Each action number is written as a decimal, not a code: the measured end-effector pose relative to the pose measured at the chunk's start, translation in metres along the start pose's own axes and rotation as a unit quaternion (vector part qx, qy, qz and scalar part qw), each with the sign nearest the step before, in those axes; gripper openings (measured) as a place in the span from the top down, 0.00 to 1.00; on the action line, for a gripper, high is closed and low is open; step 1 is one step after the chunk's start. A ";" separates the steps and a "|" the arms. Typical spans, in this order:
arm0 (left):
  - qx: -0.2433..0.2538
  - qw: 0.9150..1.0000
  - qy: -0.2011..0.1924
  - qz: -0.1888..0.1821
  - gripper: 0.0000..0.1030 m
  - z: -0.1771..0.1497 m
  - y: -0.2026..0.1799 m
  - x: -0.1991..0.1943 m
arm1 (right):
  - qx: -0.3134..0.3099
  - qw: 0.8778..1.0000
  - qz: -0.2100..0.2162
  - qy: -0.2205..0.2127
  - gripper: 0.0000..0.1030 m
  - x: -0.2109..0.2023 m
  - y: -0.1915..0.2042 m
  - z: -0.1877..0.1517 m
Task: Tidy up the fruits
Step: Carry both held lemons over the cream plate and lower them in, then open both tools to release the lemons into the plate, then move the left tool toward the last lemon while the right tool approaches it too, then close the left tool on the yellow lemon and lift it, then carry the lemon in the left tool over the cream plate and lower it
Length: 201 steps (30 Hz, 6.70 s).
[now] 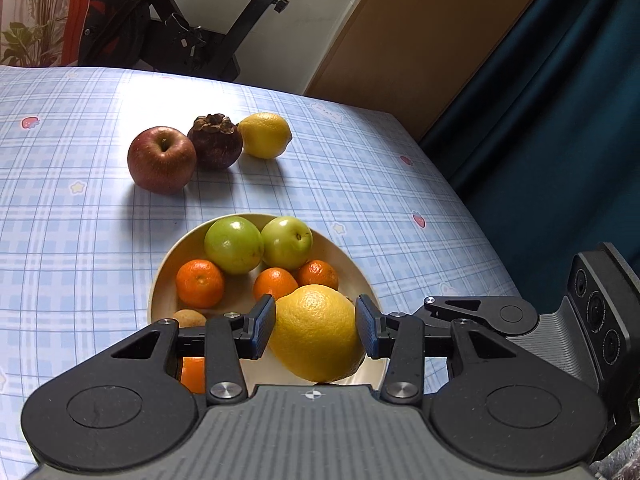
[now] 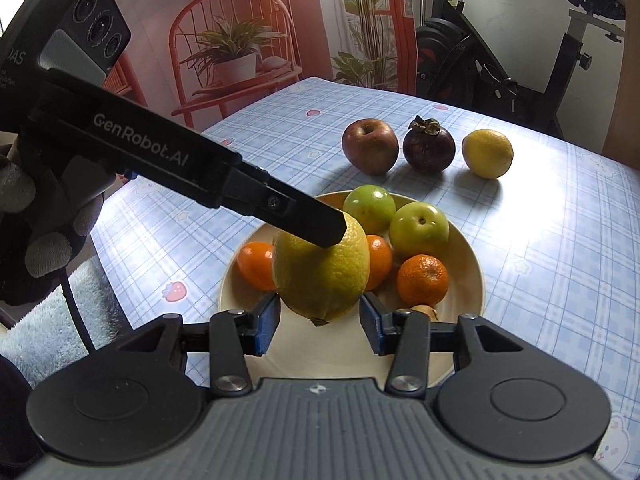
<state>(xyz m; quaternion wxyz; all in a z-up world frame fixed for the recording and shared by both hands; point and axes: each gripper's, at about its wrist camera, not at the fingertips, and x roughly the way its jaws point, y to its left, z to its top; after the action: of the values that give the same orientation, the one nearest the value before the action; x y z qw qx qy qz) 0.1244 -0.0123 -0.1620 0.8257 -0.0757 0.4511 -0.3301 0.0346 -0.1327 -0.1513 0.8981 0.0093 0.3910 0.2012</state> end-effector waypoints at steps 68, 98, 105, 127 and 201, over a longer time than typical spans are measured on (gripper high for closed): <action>0.073 0.982 -0.106 0.140 0.50 0.047 -0.008 -0.024 | 0.021 0.998 -0.041 -0.043 0.49 -0.020 -0.049 0.035; 0.075 0.976 -0.122 0.163 0.50 0.136 0.000 0.044 | 0.058 0.987 -0.116 -0.096 0.49 0.011 -0.156 0.078; 0.028 0.986 -0.079 0.142 0.50 0.160 0.026 0.082 | 0.046 0.990 -0.110 -0.077 0.49 0.045 -0.174 0.088; -0.047 0.994 -0.023 0.092 0.46 0.174 0.064 0.131 | -0.016 0.997 -0.053 -0.050 0.45 0.109 -0.179 0.106; -0.025 0.997 -0.066 0.023 0.60 0.065 -0.023 0.019 | 0.042 0.997 -0.024 -0.067 0.46 -0.010 -0.088 0.057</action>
<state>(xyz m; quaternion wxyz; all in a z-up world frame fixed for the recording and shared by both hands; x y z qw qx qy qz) 0.1723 -0.0528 -0.1274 0.8590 -0.1076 0.4054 -0.2936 0.1001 -0.2093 -0.1196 0.9258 0.0512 0.3378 0.1620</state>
